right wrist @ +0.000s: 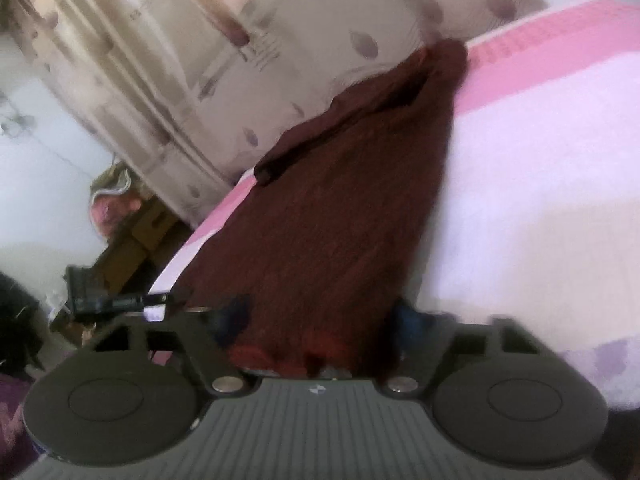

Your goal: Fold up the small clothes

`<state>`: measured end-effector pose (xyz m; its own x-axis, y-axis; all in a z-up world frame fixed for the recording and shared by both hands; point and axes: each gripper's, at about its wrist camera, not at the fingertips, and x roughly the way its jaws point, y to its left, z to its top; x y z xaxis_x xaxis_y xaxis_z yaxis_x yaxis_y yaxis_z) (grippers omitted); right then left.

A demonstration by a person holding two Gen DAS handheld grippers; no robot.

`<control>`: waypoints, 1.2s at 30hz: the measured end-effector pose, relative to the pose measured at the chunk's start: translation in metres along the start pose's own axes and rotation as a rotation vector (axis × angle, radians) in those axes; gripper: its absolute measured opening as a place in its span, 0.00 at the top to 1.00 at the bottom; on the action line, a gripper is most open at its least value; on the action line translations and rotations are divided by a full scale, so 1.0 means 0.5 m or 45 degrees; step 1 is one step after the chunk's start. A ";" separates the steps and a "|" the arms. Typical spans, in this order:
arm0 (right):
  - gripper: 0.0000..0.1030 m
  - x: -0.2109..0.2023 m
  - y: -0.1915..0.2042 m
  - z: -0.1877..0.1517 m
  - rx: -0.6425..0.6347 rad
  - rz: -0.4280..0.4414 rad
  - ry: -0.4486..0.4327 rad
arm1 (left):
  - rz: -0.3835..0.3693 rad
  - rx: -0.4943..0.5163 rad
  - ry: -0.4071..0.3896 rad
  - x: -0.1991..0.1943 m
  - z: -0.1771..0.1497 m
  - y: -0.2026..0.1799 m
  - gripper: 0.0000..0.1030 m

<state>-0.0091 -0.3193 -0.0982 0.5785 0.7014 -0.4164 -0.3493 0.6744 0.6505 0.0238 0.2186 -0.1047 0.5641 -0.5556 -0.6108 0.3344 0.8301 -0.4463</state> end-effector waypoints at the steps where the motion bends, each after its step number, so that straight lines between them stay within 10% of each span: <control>1: 0.50 -0.002 -0.005 0.000 0.023 0.004 0.002 | -0.039 -0.011 0.009 -0.002 0.003 0.011 0.49; 4: 0.78 -0.007 -0.029 0.001 0.099 -0.016 -0.003 | -0.138 -0.105 0.030 -0.003 0.012 0.039 0.43; 13: 0.79 0.006 -0.063 -0.013 0.318 0.181 -0.086 | -0.167 -0.197 0.035 0.018 0.026 0.039 0.44; 22: 0.72 0.014 -0.055 -0.007 0.337 0.137 -0.029 | -0.071 -0.052 0.039 -0.002 0.009 0.009 0.43; 25: 0.84 0.028 -0.048 -0.007 0.297 0.091 -0.033 | -0.066 -0.103 0.019 0.024 0.017 0.000 0.45; 26: 0.86 0.031 -0.043 -0.008 0.283 0.083 -0.045 | -0.059 -0.131 -0.003 0.032 0.018 -0.002 0.48; 28: 0.88 0.034 -0.031 -0.008 0.254 0.056 -0.079 | -0.014 -0.173 -0.017 0.045 0.016 -0.003 0.86; 36: 0.88 -0.049 0.038 -0.009 0.226 0.167 -0.201 | -0.026 -0.272 -0.117 -0.027 -0.057 -0.023 0.86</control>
<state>-0.0334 -0.3227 -0.0786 0.6496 0.7259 -0.2262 -0.3023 0.5196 0.7992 -0.0093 0.2152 -0.1099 0.6284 -0.5577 -0.5424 0.1849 0.7843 -0.5922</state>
